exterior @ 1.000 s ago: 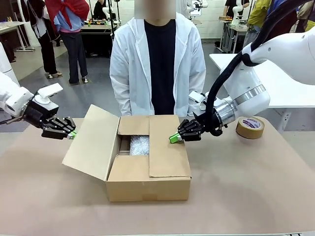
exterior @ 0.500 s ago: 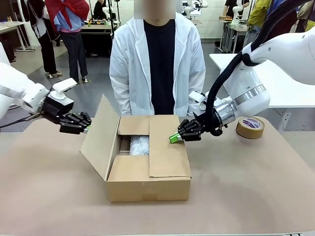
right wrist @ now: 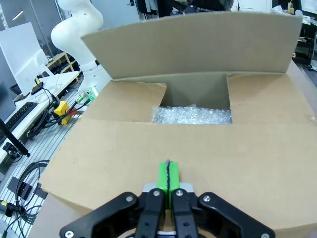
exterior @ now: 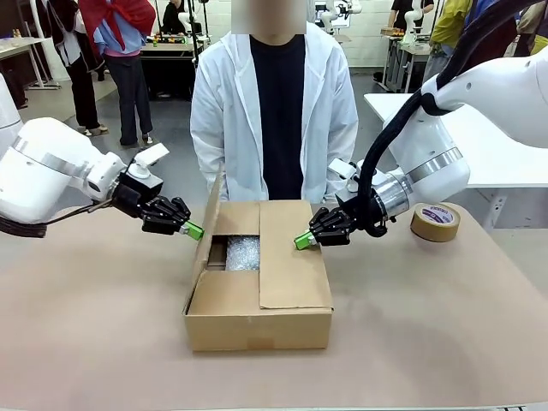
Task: Wrap the clocks to prevent damage.
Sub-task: Push the left (or right) flap of the Package Box to close it.
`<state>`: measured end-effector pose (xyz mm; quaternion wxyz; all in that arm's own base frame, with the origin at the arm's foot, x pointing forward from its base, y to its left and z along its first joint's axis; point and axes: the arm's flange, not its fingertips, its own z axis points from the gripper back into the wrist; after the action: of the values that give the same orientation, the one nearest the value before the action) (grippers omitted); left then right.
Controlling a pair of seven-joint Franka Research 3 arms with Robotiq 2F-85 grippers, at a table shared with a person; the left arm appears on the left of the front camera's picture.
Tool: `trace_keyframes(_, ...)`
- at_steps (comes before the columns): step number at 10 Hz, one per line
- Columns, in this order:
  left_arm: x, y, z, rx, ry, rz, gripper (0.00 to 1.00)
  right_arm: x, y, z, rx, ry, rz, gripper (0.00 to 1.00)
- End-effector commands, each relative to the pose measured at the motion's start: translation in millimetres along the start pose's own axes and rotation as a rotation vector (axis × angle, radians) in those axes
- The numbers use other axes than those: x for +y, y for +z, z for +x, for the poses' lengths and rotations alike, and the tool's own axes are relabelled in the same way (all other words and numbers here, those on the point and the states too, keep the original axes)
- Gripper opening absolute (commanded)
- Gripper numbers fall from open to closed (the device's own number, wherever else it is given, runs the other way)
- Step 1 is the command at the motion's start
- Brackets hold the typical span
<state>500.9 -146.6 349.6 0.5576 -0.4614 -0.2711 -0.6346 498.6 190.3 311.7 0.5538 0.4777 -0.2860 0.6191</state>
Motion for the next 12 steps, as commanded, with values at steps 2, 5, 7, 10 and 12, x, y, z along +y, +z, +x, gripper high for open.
trace_keyframes(2,15,-19,-16,0.079,0.039,0.021,0.0,0,-2,-3,0.004,-0.006,-0.003,0.01)
trace_keyframes(5,15,-22,-29,0.112,0.057,0.034,0.0,0,-2,-3,0.004,-0.006,-0.003,0.01)
trace_keyframes(7,11,-17,-30,0.102,0.057,0.033,0.0,0,-2,-3,0.004,-0.006,-0.003,0.01)
trace_keyframes(10,10,-14,-16,0.045,0.037,0.019,0.0,0,-2,-3,0.004,-0.006,-0.003,0.01)
trace_keyframes(12,10,-14,-16,0.045,0.037,0.019,0.0,0,-2,-3,0.004,-0.006,-0.003,0.01)
